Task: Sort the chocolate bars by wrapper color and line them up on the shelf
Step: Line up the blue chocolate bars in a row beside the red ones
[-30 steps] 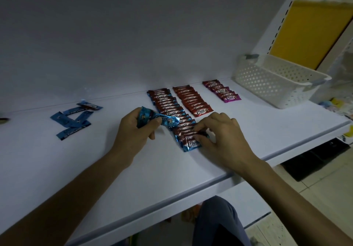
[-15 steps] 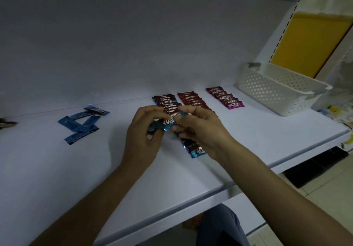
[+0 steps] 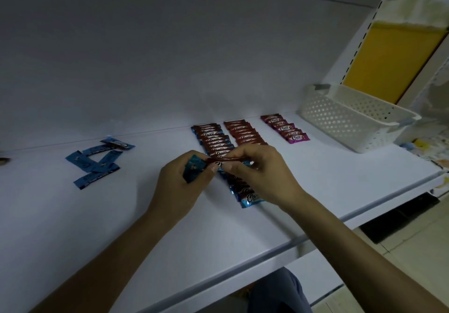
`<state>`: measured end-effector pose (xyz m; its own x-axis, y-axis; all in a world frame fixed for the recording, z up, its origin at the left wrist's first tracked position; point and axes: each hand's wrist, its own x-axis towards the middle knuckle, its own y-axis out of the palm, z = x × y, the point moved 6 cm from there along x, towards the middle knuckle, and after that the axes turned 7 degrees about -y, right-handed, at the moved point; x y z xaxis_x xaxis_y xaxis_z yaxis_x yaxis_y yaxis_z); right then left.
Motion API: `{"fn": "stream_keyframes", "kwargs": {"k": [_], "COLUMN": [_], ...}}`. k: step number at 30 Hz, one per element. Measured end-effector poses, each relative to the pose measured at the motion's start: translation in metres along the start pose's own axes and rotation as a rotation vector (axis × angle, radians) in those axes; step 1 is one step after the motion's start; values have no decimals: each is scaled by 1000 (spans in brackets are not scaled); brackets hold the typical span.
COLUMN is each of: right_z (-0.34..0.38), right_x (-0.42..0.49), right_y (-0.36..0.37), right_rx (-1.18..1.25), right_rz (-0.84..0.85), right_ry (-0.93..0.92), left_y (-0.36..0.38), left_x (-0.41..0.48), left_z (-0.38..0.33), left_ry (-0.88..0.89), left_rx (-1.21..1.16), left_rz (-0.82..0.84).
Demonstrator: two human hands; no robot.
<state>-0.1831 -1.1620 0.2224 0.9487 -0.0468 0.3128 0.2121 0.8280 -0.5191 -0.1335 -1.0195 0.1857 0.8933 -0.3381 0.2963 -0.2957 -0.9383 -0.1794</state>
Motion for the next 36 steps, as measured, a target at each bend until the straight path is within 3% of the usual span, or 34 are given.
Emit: {"fn": "stream_keyframes", "kwargs": {"k": [7, 12, 15, 21, 36], "right_z": [-20, -48, -54, -46, -24], "right_x": [-23, -42, -43, -41, -37], "right_y": [-35, -41, -40, -37, -39], "right_rx": [-101, -242, -444, -568, -644], "right_rz": [158, 248, 212, 98, 51], "right_ry": [-7, 5, -84, -254, -333], "left_y": [3, 1, -1, -3, -3], "left_x": [2, 3, 3, 2, 2], "left_z": [9, 10, 12, 14, 7], "left_ry": [-152, -129, -148, -217, -147], "left_rx": [-190, -114, -91, -73, -190], "left_rz": [2, -29, -58, -87, -57]}}
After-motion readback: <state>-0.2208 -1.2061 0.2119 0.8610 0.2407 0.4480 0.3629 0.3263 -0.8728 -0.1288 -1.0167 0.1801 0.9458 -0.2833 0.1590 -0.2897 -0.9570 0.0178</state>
